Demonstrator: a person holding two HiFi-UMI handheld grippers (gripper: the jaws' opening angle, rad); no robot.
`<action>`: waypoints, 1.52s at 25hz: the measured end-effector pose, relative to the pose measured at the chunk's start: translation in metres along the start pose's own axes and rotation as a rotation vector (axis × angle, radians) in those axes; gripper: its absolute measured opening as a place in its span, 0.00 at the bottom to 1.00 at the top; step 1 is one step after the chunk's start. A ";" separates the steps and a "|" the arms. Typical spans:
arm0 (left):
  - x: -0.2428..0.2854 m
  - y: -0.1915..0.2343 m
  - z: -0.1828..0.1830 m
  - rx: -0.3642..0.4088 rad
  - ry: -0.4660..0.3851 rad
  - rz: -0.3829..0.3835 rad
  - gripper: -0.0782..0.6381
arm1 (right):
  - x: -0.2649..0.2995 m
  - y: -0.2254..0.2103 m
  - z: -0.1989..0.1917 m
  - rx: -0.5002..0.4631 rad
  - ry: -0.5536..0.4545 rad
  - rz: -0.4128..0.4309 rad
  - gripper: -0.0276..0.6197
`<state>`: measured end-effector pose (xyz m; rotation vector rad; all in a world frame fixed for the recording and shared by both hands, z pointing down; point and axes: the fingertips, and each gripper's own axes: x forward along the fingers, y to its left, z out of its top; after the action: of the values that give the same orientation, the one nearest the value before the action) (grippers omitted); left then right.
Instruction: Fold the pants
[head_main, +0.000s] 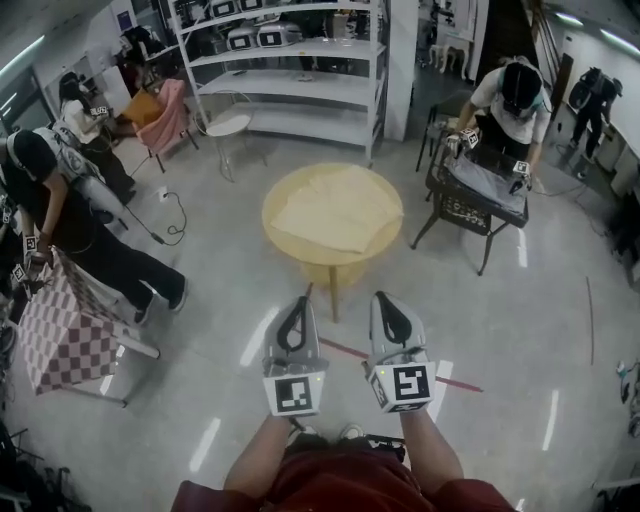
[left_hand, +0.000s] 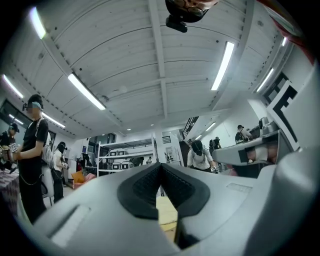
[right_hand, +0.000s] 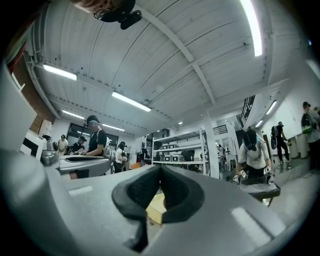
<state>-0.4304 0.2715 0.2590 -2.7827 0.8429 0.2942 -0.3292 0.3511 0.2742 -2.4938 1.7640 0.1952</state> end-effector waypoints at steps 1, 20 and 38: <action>-0.001 -0.003 0.000 0.001 0.004 0.008 0.12 | -0.001 0.000 0.000 -0.002 -0.002 0.014 0.05; 0.014 0.055 -0.040 -0.008 0.025 0.028 0.12 | 0.049 0.040 -0.032 -0.027 0.034 0.045 0.05; 0.098 0.202 -0.097 -0.065 0.030 -0.156 0.12 | 0.191 0.109 -0.059 -0.101 0.079 -0.113 0.05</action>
<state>-0.4527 0.0308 0.2965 -2.8991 0.6287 0.2574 -0.3662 0.1282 0.3042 -2.6993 1.6742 0.1844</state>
